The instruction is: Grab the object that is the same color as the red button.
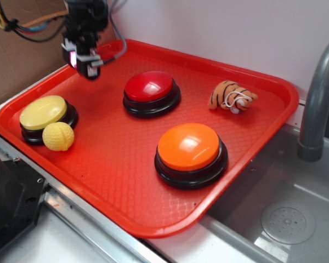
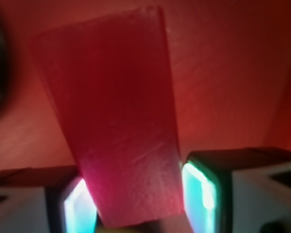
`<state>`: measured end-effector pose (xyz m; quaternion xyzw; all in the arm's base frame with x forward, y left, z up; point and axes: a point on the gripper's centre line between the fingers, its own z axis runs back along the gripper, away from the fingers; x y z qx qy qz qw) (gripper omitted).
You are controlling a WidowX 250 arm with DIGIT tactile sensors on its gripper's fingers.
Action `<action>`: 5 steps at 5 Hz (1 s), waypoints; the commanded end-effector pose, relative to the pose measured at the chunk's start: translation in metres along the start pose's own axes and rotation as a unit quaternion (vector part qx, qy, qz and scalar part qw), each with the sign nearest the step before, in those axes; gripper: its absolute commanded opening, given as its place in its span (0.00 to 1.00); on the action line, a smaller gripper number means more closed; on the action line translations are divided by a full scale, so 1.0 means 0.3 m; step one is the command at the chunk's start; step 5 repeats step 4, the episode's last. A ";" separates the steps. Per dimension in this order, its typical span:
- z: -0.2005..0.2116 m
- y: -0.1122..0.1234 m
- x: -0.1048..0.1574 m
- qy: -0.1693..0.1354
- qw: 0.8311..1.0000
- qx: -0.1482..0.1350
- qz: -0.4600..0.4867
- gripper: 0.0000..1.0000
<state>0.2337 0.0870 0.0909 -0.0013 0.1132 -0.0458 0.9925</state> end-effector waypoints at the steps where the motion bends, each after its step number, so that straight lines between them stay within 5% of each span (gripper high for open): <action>1: 0.334 -0.134 -0.192 -0.093 0.995 -0.027 0.036 0.00; 2: 0.464 -0.157 -0.281 -0.117 0.990 -0.026 0.077 0.00; 5: 0.480 -0.237 -0.269 -0.127 0.990 -0.013 0.060 0.00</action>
